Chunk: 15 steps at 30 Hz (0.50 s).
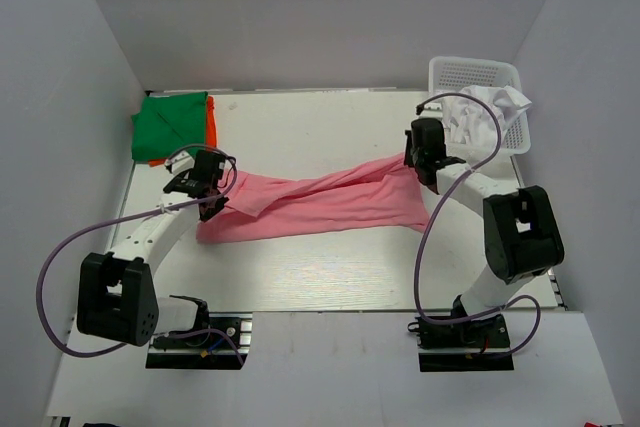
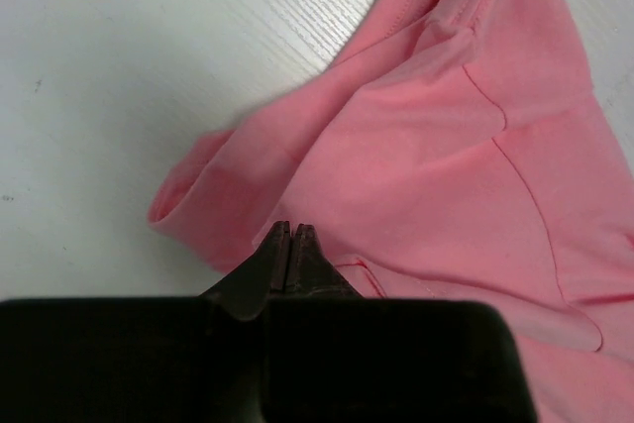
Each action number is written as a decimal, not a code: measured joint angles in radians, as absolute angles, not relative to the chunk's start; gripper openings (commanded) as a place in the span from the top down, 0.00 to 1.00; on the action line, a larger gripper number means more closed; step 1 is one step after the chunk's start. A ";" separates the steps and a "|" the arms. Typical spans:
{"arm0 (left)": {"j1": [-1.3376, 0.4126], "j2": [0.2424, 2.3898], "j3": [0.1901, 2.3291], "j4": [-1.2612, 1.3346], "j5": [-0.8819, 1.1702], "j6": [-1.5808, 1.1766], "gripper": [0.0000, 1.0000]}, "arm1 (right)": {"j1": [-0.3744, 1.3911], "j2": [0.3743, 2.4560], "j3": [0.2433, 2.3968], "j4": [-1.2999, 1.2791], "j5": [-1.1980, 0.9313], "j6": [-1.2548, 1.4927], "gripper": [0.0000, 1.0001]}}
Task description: Fold and stack the t-shirts
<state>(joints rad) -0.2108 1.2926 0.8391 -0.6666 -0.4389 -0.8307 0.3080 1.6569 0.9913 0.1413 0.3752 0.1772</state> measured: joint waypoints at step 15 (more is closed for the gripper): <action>-0.211 1.356 0.805 -0.748 -0.463 -0.935 0.01 | 0.298 1.481 0.725 0.107 0.387 0.336 0.40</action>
<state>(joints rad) -0.2108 1.3560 0.8047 -0.7475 -0.4633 -0.9352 0.2981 1.4811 0.7250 0.1070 0.3870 0.3359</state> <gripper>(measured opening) 0.630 0.396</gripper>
